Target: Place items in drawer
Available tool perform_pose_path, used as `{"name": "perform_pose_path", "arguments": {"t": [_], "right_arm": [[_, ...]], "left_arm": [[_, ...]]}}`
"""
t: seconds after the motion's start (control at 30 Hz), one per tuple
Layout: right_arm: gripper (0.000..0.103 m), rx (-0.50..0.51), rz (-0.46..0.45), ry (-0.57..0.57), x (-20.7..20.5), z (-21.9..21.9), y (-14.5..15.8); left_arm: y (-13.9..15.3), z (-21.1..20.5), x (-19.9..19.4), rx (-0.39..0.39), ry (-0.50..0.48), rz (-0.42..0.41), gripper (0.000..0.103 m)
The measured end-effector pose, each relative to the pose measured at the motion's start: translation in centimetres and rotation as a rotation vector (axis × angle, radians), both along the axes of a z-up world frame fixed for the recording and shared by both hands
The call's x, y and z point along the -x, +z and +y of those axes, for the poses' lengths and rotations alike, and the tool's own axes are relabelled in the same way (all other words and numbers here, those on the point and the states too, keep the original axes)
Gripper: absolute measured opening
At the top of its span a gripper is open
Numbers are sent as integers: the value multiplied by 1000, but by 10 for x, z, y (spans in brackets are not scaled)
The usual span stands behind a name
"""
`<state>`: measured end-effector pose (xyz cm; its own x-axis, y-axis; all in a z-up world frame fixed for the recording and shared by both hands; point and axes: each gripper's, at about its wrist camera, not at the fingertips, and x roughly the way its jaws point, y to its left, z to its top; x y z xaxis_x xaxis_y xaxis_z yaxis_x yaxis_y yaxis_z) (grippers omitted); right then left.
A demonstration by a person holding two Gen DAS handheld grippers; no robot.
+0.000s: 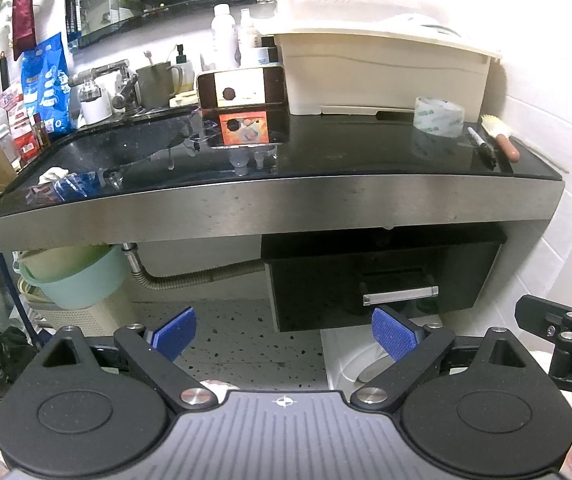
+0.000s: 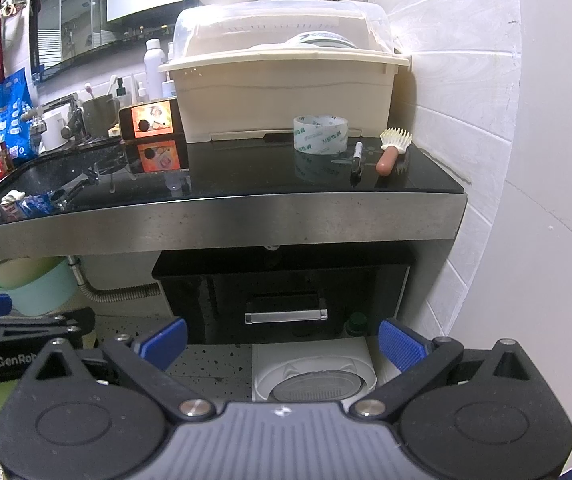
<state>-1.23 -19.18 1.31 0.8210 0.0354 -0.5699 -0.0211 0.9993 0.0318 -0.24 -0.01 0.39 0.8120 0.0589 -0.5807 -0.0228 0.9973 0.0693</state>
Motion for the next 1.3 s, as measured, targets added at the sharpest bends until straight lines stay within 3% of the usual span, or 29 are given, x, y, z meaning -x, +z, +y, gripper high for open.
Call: {"name": "perform_pose_path", "arguments": {"t": [1.3], "right_arm": [[103,12,-1,-35,-6,-2,-11]], "left_arm": [[-14,3,-9,0,-1,15,96]]}}
